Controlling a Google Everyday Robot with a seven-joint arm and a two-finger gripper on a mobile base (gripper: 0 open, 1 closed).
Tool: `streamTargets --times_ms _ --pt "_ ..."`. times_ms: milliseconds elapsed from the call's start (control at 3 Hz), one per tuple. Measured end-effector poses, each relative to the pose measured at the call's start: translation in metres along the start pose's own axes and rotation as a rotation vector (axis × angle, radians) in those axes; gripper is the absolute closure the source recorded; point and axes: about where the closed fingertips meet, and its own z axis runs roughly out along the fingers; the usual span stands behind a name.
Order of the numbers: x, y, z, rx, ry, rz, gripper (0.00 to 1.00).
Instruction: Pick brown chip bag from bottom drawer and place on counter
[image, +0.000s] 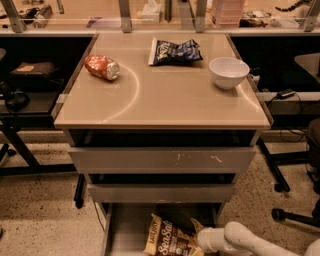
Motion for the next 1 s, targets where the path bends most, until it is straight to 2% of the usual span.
streamTargets --times_ms 667,1000 --pt "0.023 0.002 0.039 -0.049 -0.011 0.03 0.0" --pt "0.023 0.002 0.04 -0.049 -0.011 0.031 0.2"
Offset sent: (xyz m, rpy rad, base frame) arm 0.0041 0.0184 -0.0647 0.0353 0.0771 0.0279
